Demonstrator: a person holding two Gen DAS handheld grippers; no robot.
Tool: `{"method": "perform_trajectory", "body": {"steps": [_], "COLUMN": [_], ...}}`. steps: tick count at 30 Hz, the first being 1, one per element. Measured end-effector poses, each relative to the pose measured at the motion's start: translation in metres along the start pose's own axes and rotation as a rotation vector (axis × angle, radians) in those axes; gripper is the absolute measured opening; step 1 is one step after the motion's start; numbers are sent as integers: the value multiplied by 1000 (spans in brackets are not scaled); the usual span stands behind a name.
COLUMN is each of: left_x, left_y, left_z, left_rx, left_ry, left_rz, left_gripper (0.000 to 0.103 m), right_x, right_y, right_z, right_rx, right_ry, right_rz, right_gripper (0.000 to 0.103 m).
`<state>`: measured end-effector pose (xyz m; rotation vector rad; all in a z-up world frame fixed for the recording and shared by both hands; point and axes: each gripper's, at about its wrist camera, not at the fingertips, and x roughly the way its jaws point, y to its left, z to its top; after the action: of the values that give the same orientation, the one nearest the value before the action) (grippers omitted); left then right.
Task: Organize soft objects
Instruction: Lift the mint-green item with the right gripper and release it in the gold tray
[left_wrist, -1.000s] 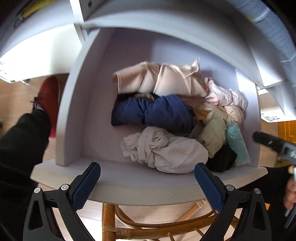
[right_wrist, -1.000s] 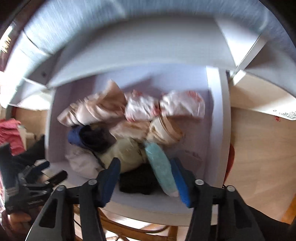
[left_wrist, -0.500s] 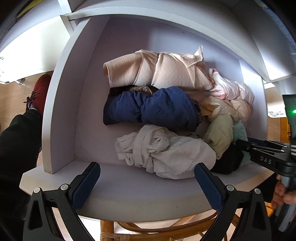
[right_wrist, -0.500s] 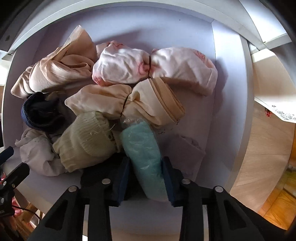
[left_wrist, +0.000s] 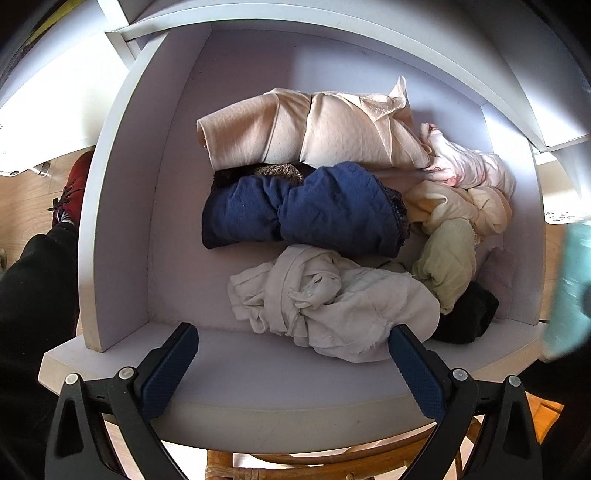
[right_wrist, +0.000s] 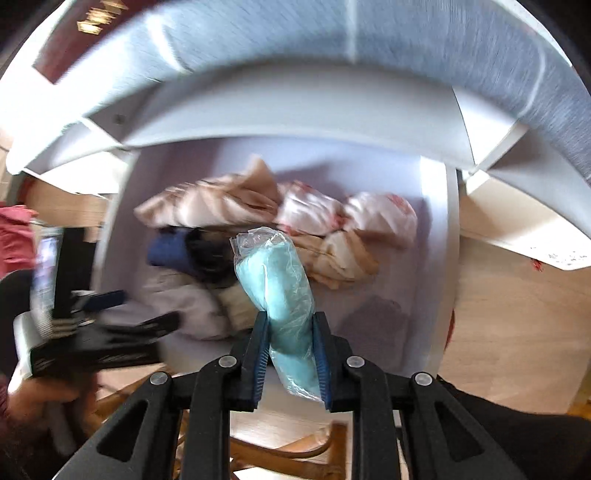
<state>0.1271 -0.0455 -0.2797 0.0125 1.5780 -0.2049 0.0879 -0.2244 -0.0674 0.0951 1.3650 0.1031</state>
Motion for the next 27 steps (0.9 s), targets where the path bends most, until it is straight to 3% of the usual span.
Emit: {"method": "perform_trajectory", "body": {"steps": [7,15,21,27], "left_x": [3,10,12,11], "left_y": [-11,-18,-15,-15], "left_z": [-2,0,2,1], "left_rx": [55,65,68,66], "left_ry": [17,34,41,43], "left_rz": [14,-10,-19,-27], "left_gripper": [103,102,103,103], "right_x": [-77,-169,-201,-182], "right_y": [27,43,29,4], "right_z": [13,68,127,200], "right_rx": [-67,-74,56,232], "right_ry": [-162,-376,-467,-445], "right_rz": [132,206,208,148], "right_gripper": [22,22,22,22]}}
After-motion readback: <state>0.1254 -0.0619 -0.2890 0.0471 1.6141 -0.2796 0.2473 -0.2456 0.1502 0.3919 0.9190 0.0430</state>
